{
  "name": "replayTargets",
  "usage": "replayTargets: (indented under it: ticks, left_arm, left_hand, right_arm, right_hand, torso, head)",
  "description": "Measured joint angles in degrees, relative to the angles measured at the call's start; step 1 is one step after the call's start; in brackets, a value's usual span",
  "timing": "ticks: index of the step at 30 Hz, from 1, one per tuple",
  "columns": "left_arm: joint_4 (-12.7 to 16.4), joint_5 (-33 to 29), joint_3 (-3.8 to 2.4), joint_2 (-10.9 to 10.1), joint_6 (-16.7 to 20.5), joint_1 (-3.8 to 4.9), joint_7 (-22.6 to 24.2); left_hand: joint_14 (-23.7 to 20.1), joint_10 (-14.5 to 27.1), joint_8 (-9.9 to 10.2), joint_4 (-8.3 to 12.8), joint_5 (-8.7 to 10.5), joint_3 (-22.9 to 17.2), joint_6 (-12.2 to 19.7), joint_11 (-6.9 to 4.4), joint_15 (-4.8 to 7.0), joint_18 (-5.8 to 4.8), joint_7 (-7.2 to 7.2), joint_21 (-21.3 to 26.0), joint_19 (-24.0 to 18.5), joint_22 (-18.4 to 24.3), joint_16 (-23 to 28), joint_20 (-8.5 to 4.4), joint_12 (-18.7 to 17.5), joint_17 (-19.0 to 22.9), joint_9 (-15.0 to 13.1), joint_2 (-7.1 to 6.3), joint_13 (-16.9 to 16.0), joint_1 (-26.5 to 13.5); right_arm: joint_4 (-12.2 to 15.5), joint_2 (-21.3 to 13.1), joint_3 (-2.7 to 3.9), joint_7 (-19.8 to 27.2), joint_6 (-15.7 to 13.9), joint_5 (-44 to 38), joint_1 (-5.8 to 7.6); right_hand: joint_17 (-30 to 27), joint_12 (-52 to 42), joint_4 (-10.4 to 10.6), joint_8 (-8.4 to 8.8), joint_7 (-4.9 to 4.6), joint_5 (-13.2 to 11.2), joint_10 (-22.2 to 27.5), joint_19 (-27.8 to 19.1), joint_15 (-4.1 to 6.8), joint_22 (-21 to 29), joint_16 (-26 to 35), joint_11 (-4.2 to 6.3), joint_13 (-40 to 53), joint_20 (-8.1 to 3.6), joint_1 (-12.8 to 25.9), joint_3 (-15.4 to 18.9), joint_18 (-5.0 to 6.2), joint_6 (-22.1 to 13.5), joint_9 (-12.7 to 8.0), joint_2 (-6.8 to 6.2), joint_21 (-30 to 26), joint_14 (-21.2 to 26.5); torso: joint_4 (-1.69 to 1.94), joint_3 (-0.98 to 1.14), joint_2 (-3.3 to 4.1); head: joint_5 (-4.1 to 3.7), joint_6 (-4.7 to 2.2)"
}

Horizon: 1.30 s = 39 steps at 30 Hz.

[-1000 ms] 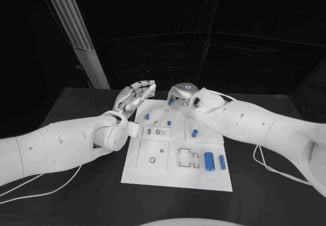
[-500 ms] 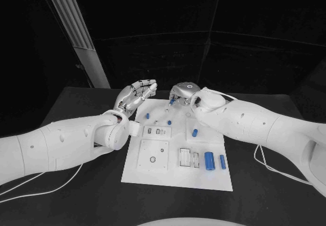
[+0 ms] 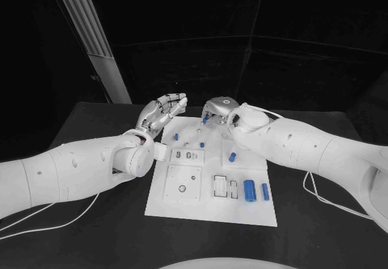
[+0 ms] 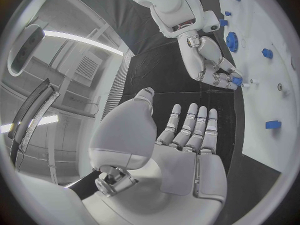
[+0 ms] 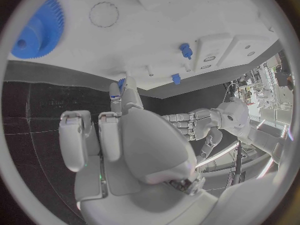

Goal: Assemble the parts on the task board

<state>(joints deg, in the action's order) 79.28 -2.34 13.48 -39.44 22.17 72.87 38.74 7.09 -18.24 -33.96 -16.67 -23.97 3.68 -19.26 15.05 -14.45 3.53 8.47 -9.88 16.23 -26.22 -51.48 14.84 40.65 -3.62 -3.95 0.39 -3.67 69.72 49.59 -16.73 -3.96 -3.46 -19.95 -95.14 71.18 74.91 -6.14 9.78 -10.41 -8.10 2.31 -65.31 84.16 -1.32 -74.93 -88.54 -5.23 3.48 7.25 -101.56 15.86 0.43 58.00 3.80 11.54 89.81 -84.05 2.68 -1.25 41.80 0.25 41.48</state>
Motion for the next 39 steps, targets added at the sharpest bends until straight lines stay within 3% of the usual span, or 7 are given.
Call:
replayTargets:
  ticks: [12, 39]
  left_arm:
    - [-0.1, 0.0, 0.0, 0.19, -0.01, 0.11, 0.0]
    - [0.0, 0.01, -0.01, 0.17, -0.01, 0.54, 0.0]
  left_hand:
    - [0.0, 0.0, 0.0, 0.0, 0.0, 0.0, 0.0, 0.0, 0.0, 0.0, 0.0, 0.0, 0.0, 0.0, 0.0, 0.0, 0.0, 0.0, 0.0, 0.0, 0.0, 0.0]
    - [0.0, 0.0, 0.0, 0.0, -0.21, 0.0, 0.0, 0.0, 0.0, 0.0, 0.0, 0.0, -0.19, 0.0, 0.0, 0.19, 0.0, 0.0, 0.05, 0.0, 0.01, 0.0]
  right_arm:
    - [-0.13, 0.04, 0.01, 0.1, 0.04, -0.06, 0.01]
    - [-0.78, 0.95, 0.01, 0.51, 0.23, -0.06, 0.01]
  right_hand:
    - [0.0, 0.0, 0.0, 0.22, 0.0, 0.0, 0.0, 0.0, 0.0, 0.0, 0.0, 0.0, 0.0, 0.0, 0.0, 0.0, 0.0, -0.01, 0.03, 0.0, 0.0, 0.0]
    - [0.0, 0.89, 0.51, 0.48, -0.16, 0.22, 0.0, -0.21, 0.0, 0.01, 0.0, 0.0, 0.0, 0.21, 0.0, 0.17, 0.0, -0.24, -0.07, 0.0, 0.0, 0.0]
  torso:
    - [0.08, 0.0, 0.08]
    - [0.05, -0.02, 0.18]
  head:
    - [0.35, 0.26]
    - [0.41, 0.15]
